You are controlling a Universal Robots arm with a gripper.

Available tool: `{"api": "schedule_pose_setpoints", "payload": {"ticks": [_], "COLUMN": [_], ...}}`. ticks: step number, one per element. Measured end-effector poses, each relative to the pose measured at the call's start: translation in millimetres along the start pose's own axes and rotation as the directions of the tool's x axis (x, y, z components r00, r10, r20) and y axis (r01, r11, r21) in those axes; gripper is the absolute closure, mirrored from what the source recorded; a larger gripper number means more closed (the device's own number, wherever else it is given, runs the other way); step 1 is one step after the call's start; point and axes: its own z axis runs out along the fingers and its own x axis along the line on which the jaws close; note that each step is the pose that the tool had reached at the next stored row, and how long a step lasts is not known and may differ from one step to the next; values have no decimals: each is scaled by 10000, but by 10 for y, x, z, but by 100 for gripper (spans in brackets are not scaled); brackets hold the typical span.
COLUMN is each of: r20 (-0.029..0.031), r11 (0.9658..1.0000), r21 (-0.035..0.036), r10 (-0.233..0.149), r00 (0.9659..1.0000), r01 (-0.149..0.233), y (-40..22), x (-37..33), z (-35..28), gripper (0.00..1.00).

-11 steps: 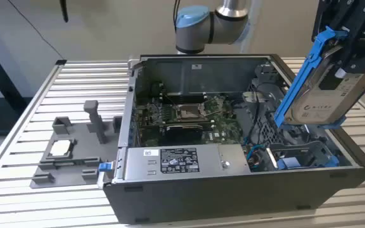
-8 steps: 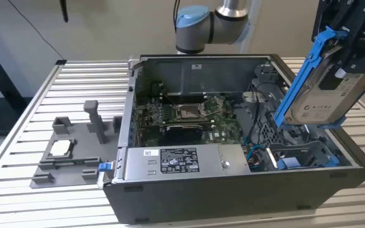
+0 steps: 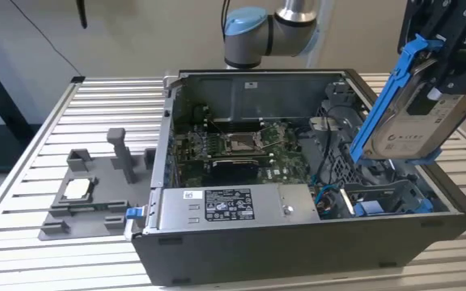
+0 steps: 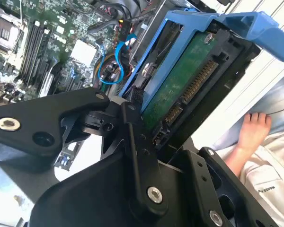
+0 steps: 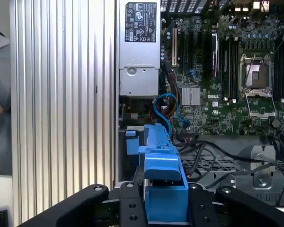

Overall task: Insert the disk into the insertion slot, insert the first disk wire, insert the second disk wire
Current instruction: 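Insert the disk into the insertion slot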

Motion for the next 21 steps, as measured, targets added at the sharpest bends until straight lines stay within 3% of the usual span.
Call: {"api": "schedule_pose_setpoints", "payload": {"ticks": [4, 10, 21], "r20": [-4, -17, -22], "r11": [10000, 9992, 9985], "r21": [0, 1, 5], "r10": [-28, -407, -551], "r00": [10000, 9992, 9985], "r01": [28, 407, 551], "y": [-9, -41, -90], "x": [0, 11, 120], "z": [33, 108, 233], "gripper": [67, 67, 67]}}
